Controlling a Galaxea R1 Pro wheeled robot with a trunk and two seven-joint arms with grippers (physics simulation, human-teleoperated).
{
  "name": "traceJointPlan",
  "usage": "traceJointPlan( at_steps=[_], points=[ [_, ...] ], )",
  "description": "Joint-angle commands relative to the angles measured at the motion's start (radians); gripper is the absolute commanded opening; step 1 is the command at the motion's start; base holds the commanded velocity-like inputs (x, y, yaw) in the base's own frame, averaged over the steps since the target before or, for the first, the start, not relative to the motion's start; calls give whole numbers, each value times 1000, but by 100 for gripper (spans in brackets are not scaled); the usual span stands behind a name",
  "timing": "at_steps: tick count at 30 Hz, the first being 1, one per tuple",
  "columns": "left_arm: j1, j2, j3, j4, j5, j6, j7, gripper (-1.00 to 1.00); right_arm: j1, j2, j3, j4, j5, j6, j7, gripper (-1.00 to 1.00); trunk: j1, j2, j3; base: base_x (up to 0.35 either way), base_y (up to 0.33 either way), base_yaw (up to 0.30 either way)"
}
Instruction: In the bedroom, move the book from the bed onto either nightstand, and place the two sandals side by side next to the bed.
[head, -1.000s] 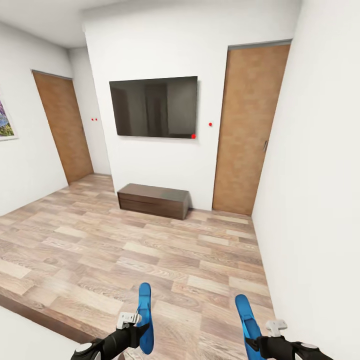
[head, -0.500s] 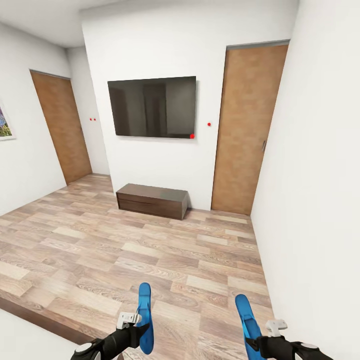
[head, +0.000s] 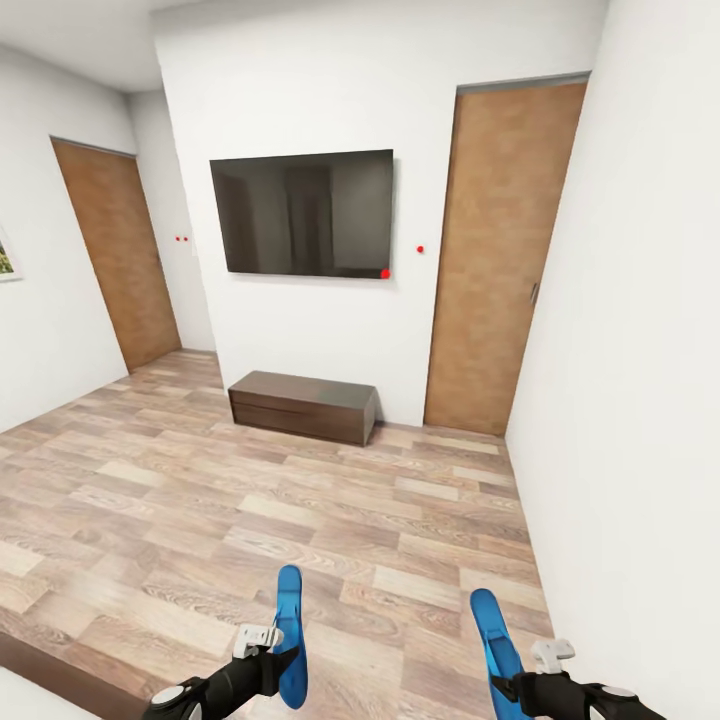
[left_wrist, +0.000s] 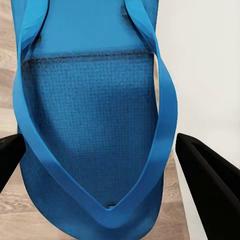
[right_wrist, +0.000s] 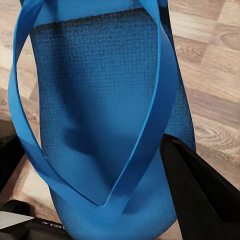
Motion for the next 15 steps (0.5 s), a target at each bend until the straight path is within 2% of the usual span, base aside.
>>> traceJointPlan(
  at_steps=[1,6,15],
  points=[
    [-1,-1,6,0,-4,1,-6,-100,-1,0,9,1,-9,-2,1,-100,1,-1,-1,56,0,-18],
    [-1,-1,6,0,-4,1,-6,-100,-1,0,9,1,-9,-2,1,-100,1,-1,-1,19,0,-160],
    [-1,-1,6,0,-4,1,-6,-100,0,0,9,1,-9,-2,1,-100,1,-1,-1,1,0,-289]
  ],
)
